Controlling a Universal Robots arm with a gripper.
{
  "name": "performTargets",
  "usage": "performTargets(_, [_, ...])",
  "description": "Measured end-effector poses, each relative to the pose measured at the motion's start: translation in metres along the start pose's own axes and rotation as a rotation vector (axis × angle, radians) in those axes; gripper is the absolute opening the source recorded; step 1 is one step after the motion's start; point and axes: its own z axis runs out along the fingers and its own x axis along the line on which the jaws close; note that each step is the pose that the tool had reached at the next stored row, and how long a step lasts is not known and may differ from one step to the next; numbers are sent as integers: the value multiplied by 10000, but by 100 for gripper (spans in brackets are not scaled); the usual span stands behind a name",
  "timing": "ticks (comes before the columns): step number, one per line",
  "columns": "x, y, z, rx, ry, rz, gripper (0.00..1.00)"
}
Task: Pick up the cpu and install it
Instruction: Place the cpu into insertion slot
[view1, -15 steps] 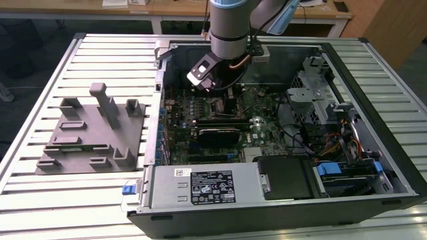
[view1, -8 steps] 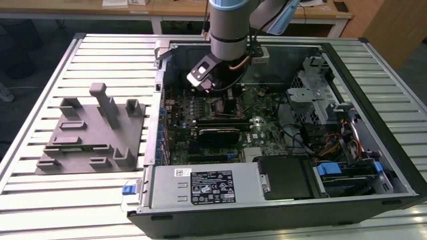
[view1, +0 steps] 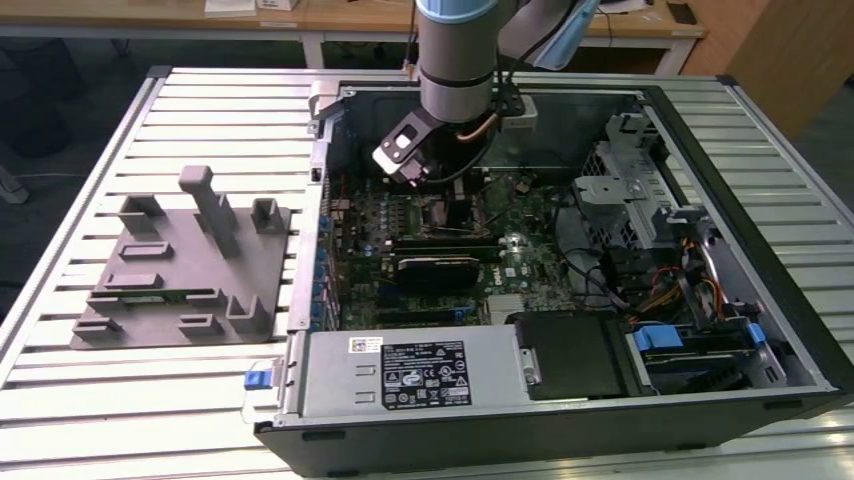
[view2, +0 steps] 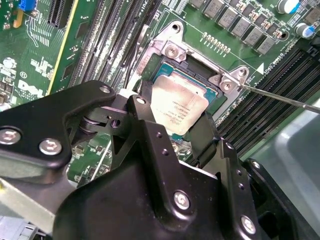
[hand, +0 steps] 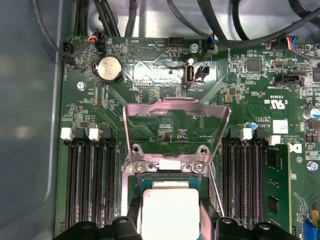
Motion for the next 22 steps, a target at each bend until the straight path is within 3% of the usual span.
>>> performTargets(22, [1,-1,16,0,-2,21,54])
